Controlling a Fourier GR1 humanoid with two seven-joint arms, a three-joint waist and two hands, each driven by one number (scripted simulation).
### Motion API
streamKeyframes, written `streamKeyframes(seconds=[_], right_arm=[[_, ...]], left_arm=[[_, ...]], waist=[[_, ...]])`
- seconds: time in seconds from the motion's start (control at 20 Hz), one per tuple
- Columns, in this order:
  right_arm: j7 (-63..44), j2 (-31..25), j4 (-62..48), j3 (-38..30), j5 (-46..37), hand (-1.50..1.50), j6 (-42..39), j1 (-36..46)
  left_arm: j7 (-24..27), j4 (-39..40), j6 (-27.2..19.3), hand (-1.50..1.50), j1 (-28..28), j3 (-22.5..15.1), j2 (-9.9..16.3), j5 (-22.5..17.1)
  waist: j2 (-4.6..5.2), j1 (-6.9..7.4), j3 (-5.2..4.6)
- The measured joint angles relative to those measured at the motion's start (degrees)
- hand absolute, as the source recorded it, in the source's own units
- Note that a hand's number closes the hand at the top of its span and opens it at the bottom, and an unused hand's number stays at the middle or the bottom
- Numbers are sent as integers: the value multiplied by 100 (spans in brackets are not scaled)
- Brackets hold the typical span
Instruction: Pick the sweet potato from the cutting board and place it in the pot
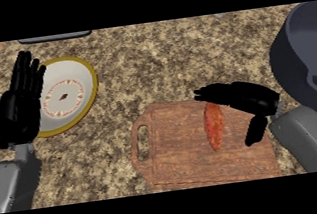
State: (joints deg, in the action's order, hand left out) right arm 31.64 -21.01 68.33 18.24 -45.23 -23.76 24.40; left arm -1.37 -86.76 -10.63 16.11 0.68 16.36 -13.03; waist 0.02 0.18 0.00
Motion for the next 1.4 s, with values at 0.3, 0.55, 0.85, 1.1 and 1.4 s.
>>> streamKeyframes(seconds=[0.3,0.55,0.85,1.1,1.4], right_arm=[[161,411,-440,9,-454,-150,290,12],[350,679,-859,-49,-748,-150,473,130],[913,771,-970,127,-1053,150,714,159],[1080,927,-754,290,-1322,150,925,73],[1094,963,-502,184,-1480,150,1113,-114]], left_arm=[[-86,-84,60,0,34,98,-116,145],[-99,-148,191,0,-46,211,-163,193],[-109,-179,270,0,-97,242,-220,241],[113,-49,364,0,-167,308,-266,269],[-193,-166,290,0,-4,311,-304,325]], waist=[[-4,-3,-5],[-21,3,-28],[-48,5,-64],[-62,-20,-86],[-64,-35,-81]])
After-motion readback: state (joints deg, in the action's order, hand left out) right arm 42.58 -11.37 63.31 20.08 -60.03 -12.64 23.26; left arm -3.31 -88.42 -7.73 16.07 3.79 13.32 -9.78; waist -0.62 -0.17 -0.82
